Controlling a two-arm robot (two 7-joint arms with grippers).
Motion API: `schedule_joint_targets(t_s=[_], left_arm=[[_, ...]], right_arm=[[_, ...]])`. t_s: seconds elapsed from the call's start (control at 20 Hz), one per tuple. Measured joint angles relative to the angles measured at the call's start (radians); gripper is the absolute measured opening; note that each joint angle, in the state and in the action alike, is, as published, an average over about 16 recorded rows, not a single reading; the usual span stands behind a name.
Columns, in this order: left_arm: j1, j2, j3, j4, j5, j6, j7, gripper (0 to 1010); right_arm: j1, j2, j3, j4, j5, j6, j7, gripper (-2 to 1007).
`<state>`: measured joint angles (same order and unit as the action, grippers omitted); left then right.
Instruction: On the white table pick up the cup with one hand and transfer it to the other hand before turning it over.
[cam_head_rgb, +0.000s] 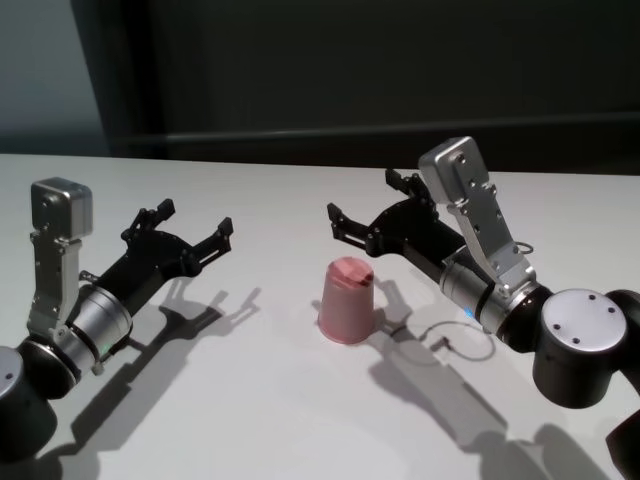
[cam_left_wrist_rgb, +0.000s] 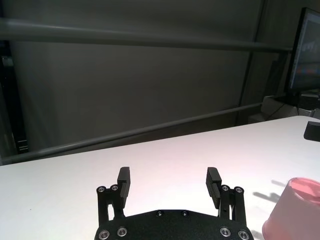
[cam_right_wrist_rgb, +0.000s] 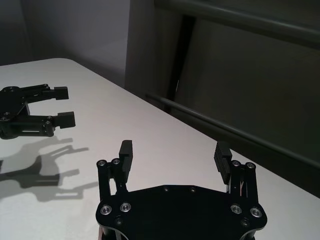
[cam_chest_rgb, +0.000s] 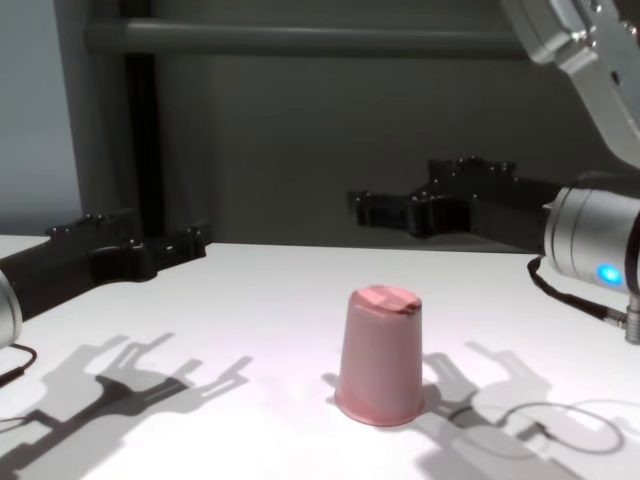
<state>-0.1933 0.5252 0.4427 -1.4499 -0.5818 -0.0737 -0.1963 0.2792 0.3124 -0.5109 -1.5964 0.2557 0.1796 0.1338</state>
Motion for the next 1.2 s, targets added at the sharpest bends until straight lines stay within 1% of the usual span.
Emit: schedule_joint_targets(t_s=[0.3,0.55,0.7,0.85,1.0,1.2], left_arm=[[0.0,0.0,0.0,0.0,0.0,0.0,0.0,1001],[0.0,0.0,0.0,0.0,0.0,0.0,0.0,1001],[0.0,0.0,0.0,0.0,0.0,0.0,0.0,1001],[0.0,0.0,0.0,0.0,0.0,0.0,0.0,1001],[0.0,0.0,0.0,0.0,0.0,0.0,0.0,1001],[0.0,0.0,0.0,0.0,0.0,0.0,0.0,1001]], right_arm=[[-0.013,0.002,0.05,-0.01,-0.02,-0.026,-0.029,1003],[-0.033,0.006,0.096,0.001,-0.03,-0.049,-0.048,1003],[-0.047,0.005,0.122,0.016,-0.031,-0.062,-0.055,1002],[-0.061,0.002,0.143,0.036,-0.031,-0.074,-0.059,1003],[-0.076,-0.005,0.162,0.059,-0.029,-0.086,-0.062,1003],[-0.093,-0.017,0.18,0.091,-0.026,-0.1,-0.066,1003]])
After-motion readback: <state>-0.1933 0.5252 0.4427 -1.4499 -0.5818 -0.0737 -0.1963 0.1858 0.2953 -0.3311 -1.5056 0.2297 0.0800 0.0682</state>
